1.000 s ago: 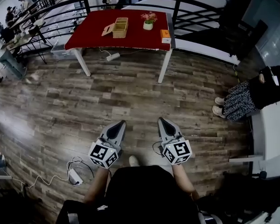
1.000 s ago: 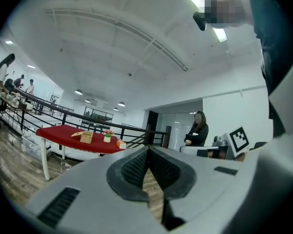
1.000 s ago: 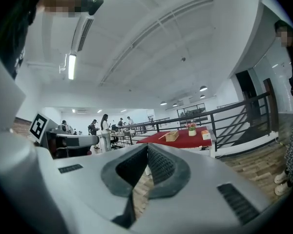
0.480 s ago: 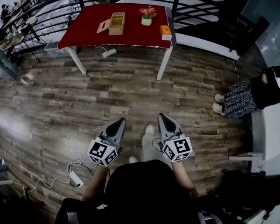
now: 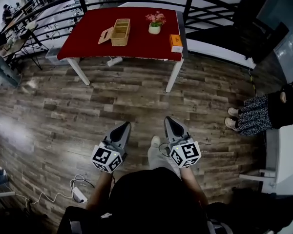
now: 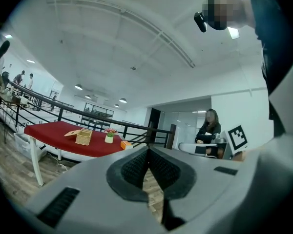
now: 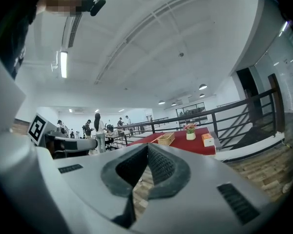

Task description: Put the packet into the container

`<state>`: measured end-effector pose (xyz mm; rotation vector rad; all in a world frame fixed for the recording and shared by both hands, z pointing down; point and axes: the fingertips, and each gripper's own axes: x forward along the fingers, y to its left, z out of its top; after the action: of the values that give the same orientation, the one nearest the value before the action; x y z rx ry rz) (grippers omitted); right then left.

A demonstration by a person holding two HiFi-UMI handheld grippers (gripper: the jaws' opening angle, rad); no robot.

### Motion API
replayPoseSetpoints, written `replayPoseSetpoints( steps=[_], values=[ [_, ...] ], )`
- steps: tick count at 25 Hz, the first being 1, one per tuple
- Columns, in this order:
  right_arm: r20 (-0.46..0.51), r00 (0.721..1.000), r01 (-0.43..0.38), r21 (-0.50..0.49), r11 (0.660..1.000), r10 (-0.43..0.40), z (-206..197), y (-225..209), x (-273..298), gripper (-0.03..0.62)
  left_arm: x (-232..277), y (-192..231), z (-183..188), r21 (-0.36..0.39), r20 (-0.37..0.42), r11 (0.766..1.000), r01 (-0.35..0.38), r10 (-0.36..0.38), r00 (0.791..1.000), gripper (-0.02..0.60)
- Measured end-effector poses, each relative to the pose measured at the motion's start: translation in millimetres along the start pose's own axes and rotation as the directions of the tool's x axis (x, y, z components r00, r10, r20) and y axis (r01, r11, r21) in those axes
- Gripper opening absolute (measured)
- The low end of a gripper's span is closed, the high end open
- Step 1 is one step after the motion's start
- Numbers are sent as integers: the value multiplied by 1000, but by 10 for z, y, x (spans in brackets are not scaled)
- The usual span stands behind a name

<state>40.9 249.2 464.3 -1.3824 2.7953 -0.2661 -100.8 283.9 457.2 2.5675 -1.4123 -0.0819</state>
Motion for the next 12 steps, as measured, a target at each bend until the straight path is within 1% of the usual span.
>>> replayPoseSetpoints(
  steps=[8, 12],
  values=[
    [-5, 1000, 2, 20, 1000, -2, 259, -843, 659, 20, 1050, 231, 175, -2, -25, 1000, 13, -13, 1000, 9],
    [-3, 1000, 9, 33, 999, -8, 322, -1233, 876, 20, 1506, 304, 253, 2, -30, 1000, 17, -17, 999, 9]
  ],
)
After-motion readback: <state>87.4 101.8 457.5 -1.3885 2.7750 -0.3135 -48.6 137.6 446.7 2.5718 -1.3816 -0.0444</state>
